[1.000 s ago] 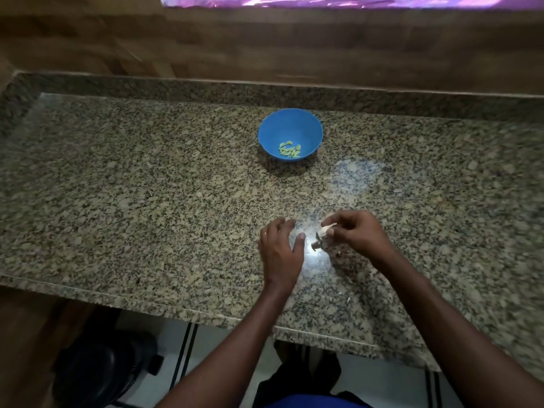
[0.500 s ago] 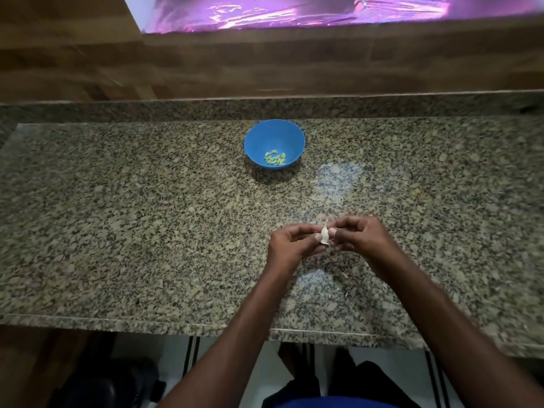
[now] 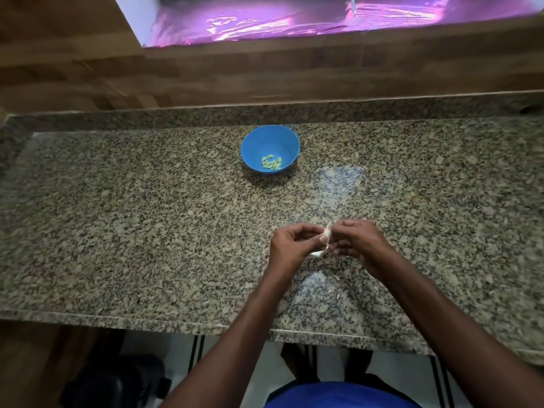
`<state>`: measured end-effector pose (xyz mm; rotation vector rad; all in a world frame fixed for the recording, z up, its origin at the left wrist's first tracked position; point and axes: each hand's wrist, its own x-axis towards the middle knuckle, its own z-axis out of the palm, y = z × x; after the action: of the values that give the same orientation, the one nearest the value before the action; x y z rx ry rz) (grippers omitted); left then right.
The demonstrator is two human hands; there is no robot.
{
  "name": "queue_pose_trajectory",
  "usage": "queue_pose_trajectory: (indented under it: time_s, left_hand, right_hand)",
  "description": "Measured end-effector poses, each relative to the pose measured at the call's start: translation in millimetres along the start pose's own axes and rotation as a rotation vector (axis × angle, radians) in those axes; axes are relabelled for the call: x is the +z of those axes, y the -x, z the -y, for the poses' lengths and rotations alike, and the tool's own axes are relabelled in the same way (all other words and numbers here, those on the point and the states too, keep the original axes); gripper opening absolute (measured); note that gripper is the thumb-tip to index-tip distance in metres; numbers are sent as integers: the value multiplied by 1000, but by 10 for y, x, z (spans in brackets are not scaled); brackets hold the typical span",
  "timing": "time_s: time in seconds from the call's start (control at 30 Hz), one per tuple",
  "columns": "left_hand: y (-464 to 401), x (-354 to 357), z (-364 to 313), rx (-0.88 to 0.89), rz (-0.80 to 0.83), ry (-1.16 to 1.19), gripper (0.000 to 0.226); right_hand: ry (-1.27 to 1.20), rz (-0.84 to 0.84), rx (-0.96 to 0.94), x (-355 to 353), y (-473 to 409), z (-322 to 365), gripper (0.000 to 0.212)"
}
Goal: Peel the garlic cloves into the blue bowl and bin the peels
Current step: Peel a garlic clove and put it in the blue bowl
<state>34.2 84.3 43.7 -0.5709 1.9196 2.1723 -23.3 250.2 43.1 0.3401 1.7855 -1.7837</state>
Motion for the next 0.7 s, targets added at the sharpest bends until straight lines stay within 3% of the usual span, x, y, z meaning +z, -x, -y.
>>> queue_pose_trajectory:
  time_s: [0.37,0.57,0.7]
  left_hand:
    - [-137,217,82,-31,-63,7,19]
    - [-221,249,44,-209,-42,191,15]
    - [-235,293,33,-198,-4,219,17]
  right_hand:
    - [-191,-127,243,6,-231,-111,11]
    - [163,-58,-128,-133,-143,-78,9]
    - [-28,-27,-49,-190,-240,-139,7]
